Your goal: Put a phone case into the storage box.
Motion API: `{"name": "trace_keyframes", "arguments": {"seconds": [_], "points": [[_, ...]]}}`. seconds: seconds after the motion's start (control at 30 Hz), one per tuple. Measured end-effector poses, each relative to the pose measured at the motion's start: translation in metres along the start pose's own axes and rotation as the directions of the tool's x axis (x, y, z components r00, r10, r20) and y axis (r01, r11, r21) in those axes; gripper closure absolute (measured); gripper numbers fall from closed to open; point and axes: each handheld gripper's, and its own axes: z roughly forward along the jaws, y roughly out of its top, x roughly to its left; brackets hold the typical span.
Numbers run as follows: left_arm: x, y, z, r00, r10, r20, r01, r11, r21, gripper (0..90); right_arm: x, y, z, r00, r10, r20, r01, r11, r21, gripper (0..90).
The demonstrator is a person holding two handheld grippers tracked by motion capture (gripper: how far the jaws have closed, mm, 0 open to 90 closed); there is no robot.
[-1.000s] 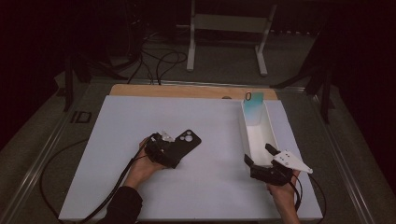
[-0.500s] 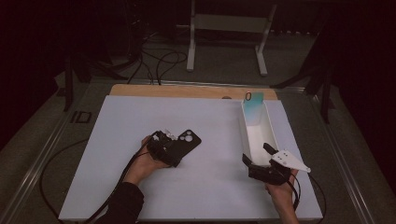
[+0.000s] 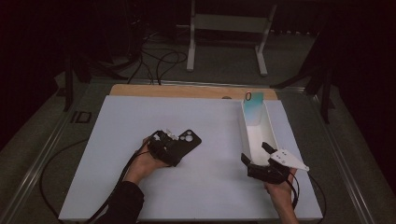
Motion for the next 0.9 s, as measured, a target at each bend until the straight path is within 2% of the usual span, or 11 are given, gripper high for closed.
{"name": "trace_keyframes", "arguments": {"seconds": [0.07, 0.13, 0.47, 0.63, 0.7, 0.9], "points": [[0.000, 0.000, 0.000, 1.0000, 0.000, 0.000, 0.000, 1.0000, 0.000, 14.6, 0.000, 0.001, -0.001, 1.0000, 0.004, -0.002, -0.004, 1.000, 0.002, 7.9], [0.000, -0.002, -0.001, 1.0000, -0.007, -0.003, 0.007, 0.9997, -0.021, 15.4, 0.000, 0.002, -0.001, 0.9999, 0.002, -0.010, -0.002, 1.000, 0.006, 7.9], [-0.001, -0.001, -0.004, 0.9994, -0.035, 0.008, 0.035, 0.9971, -0.068, 15.9, 0.000, 0.004, -0.002, 0.9998, 0.003, -0.021, -0.003, 1.000, 0.019, 7.9], [-0.005, -0.001, -0.013, 0.9993, -0.039, 0.000, 0.038, 0.9931, -0.111, 15.8, 0.003, 0.007, -0.002, 0.9990, -0.004, -0.045, 0.006, 0.999, 0.048, 8.3], [-0.005, -0.001, -0.017, 0.9990, -0.044, 0.010, 0.045, 0.9909, -0.127, 15.8, 0.004, 0.009, -0.001, 0.9982, -0.004, -0.060, 0.007, 0.998, 0.058, 8.3], [-0.006, -0.002, -0.030, 0.9991, -0.041, 0.008, 0.042, 0.9844, -0.171, 15.7, 0.003, 0.014, -0.002, 0.9969, 0.015, -0.077, -0.010, 0.998, 0.065, 8.3]]}}
